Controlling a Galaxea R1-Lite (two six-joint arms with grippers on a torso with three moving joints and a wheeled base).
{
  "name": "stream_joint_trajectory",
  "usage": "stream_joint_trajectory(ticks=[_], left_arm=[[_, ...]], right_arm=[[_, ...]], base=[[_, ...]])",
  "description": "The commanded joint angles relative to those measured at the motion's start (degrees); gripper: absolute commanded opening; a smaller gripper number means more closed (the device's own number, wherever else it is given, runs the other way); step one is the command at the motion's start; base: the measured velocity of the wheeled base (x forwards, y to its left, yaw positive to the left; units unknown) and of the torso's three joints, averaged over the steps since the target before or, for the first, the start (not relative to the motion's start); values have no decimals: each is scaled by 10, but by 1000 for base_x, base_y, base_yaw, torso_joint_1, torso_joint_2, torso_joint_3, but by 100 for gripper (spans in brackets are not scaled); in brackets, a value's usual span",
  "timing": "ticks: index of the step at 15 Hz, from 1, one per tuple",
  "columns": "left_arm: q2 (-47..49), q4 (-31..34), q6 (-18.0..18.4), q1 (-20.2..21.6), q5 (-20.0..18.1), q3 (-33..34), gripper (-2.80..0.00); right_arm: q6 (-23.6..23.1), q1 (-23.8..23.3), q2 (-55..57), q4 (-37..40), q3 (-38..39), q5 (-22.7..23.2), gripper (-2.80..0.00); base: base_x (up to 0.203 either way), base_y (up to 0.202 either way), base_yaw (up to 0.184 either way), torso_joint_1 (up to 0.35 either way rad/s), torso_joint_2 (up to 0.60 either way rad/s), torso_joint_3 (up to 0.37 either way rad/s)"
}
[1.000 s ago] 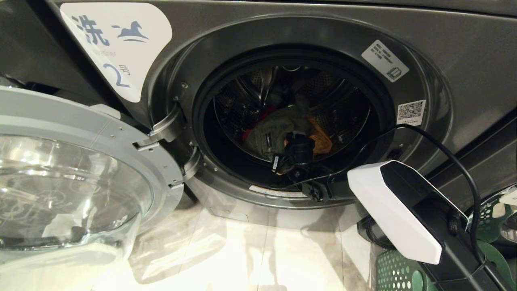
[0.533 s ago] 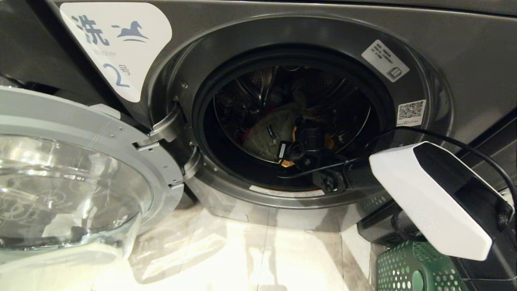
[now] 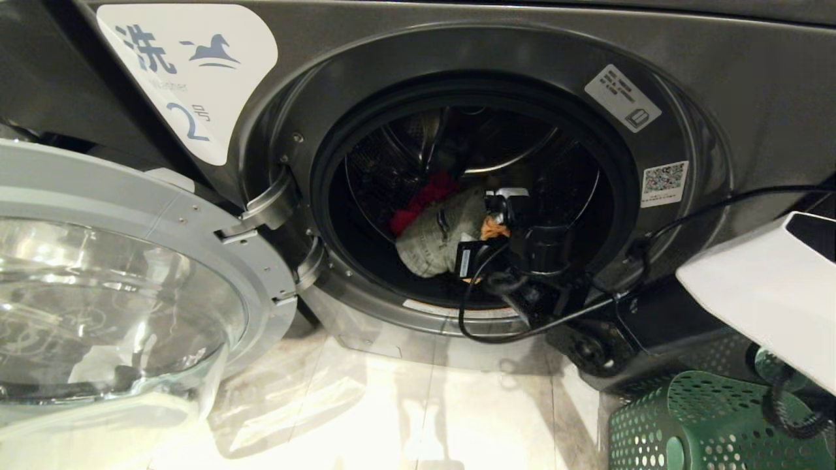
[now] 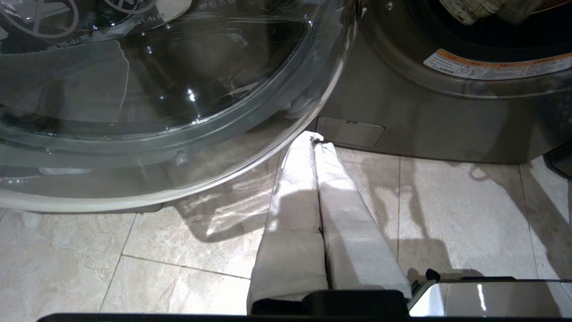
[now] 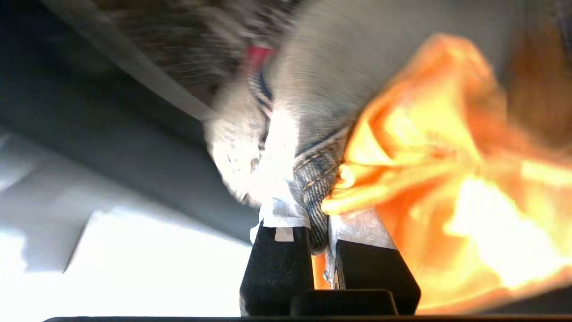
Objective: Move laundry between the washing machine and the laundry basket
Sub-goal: Pick a cloth and place it into the basket
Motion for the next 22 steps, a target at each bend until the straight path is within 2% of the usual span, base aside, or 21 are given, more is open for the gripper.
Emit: stream_joint_trajectory(ticks=[1, 4, 8, 12, 14, 18, 22], left_arm=[[0, 0, 0, 0, 0, 0, -280], [0, 0, 0, 0, 0, 0, -280], [0, 0, 0, 0, 0, 0, -280], [0, 0, 0, 0, 0, 0, -280], [0, 0, 0, 0, 0, 0, -280], [0, 0, 0, 0, 0, 0, -280], [0, 0, 0, 0, 0, 0, -280]], right_arm=[[-26, 37, -61, -61, 74, -6, -280], [-65, 101, -112, -124, 142, -51, -280], [-106, 110, -155, -126, 152, -60, -280], [-112, 117, -190, -119, 176, -55, -280], [-113, 136, -211, -129, 213, -57, -280], [-125, 161, -253, -146, 225, -68, -280], [-127, 188, -310, -147, 271, -76, -280]], base=[[0, 0, 0, 0, 0, 0], [0, 0, 0, 0, 0, 0], [0, 0, 0, 0, 0, 0], [0, 0, 0, 0, 0, 0], [0, 0, 0, 0, 0, 0], [0, 0, 0, 0, 0, 0], [0, 0, 0, 0, 0, 0]])
